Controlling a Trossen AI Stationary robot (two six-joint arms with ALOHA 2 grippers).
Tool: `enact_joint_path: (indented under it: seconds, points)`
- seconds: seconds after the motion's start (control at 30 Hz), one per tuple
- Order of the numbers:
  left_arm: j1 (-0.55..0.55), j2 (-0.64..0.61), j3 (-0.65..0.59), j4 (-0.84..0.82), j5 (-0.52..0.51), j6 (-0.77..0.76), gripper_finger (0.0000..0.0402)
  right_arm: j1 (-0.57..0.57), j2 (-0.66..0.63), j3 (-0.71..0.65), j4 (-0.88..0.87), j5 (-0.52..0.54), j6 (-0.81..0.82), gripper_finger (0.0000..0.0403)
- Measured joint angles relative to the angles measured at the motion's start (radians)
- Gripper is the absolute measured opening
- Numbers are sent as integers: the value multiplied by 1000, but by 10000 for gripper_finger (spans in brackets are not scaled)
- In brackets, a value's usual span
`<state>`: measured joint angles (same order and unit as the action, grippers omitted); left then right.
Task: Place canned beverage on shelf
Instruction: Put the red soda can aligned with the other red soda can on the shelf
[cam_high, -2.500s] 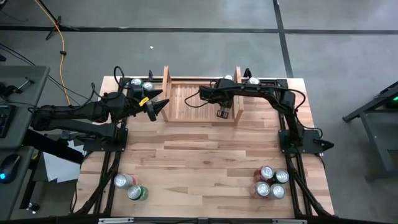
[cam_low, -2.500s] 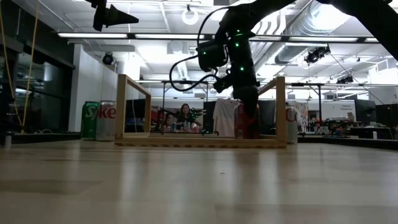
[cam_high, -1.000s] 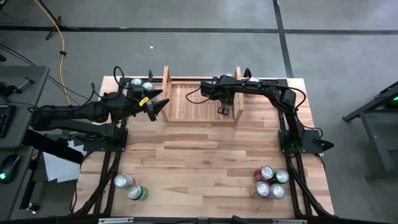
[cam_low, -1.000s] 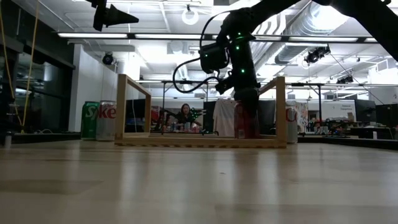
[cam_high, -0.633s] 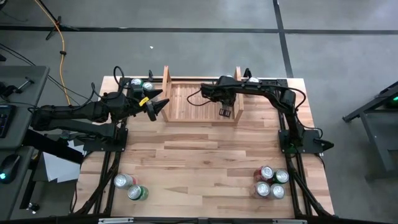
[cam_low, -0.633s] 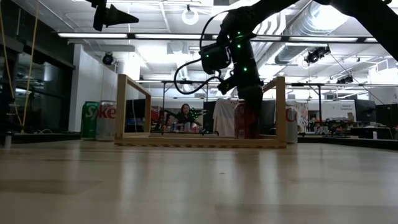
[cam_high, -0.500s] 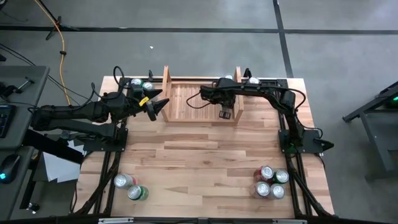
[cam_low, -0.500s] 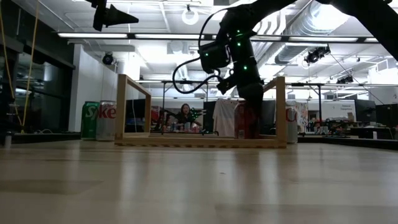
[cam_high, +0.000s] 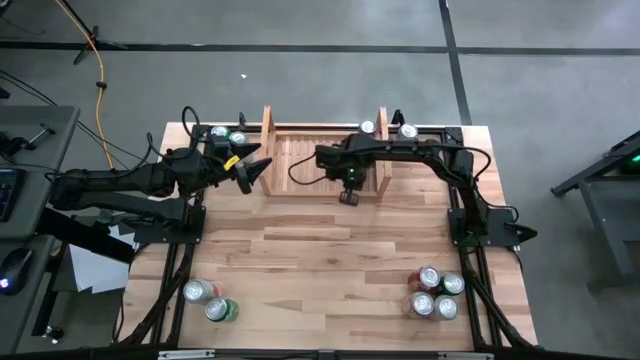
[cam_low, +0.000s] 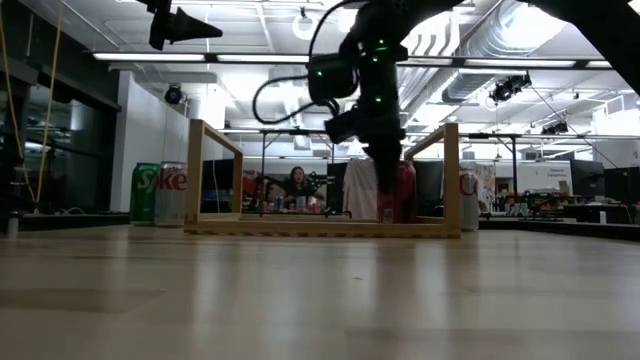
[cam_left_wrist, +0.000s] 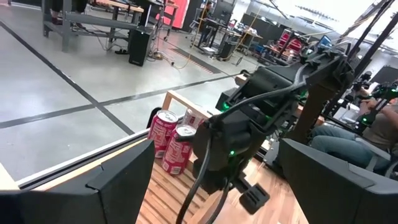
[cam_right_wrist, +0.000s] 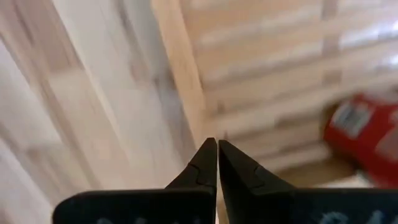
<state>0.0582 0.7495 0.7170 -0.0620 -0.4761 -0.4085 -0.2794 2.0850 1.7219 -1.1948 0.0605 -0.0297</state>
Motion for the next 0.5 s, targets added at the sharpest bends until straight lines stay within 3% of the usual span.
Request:
enact_joint_path:
  seconds: [0.1, 0.3, 0.5]
  points:
    - [0, 0, 0, 0, -2, -6, 335, 0, 0, 24, 62, 45, -3, 0]
    - [0, 0, 0, 1, -9, -4, 335, -34, 1, 83, 110, 288, -101, 0]
    - [0, 0, 0, 8, -11, -1, 335, -101, 3, 83, 61, 304, -132, 0]
